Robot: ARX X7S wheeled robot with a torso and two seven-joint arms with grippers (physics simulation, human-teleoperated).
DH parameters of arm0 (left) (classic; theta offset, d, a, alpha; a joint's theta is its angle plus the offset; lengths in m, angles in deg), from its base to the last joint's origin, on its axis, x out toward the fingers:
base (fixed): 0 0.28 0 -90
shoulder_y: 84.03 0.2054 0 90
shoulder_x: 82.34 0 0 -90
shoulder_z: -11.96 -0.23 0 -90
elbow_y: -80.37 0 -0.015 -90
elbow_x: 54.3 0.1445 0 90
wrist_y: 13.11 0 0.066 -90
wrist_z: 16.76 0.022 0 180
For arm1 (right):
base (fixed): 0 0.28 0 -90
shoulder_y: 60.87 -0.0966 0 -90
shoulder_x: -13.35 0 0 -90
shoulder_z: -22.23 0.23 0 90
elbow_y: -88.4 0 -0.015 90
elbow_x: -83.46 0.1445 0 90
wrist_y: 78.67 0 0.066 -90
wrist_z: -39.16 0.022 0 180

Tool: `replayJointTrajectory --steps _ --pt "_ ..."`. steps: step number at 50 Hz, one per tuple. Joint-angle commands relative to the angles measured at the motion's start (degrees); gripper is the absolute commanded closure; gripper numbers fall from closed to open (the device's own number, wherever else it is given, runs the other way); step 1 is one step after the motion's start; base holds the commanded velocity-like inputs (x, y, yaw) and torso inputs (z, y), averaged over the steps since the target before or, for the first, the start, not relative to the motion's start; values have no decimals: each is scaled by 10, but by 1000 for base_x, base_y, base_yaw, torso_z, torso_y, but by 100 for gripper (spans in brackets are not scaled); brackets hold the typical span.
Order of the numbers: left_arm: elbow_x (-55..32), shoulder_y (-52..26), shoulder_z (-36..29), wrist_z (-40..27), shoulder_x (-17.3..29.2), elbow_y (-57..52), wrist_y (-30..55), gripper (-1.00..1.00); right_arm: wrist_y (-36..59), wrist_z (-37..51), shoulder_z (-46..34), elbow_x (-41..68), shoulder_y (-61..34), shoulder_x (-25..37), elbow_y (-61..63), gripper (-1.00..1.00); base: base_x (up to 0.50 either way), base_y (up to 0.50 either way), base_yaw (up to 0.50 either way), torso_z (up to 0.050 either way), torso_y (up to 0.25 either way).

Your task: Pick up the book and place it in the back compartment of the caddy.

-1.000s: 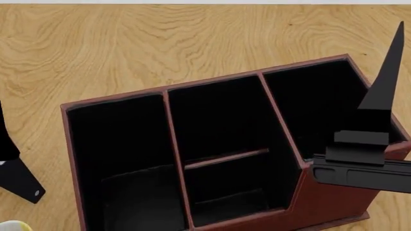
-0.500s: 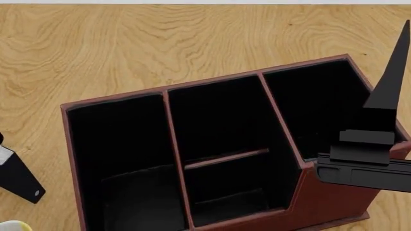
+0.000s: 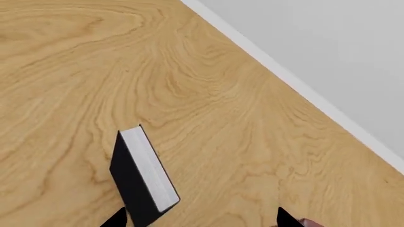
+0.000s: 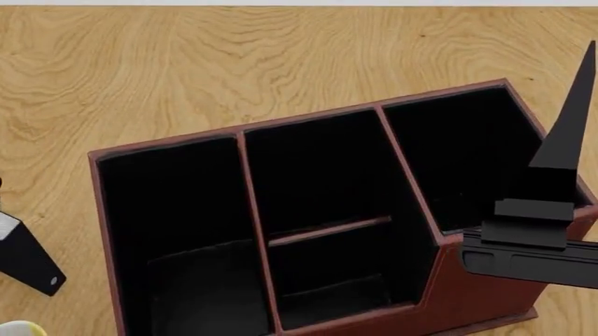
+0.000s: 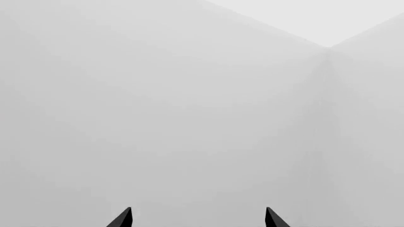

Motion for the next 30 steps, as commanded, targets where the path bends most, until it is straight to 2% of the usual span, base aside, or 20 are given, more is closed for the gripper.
replayJointTrajectory --steps 1,16,30 --pt "19 -8 -43 3 18 40 -55 -100 -2 0 -2 -4 3 0 -1 -100 0 0 0 0 0" --pt "118 -27 -69 82 24 117 -88 -100 4 1 1 2 -1 0 2 -100 0 0 0 0 0" --pt "169 -36 -90 116 27 155 -112 -100 13 -1 2 6 -6 -5 2 -100 0 0 0 0 0"
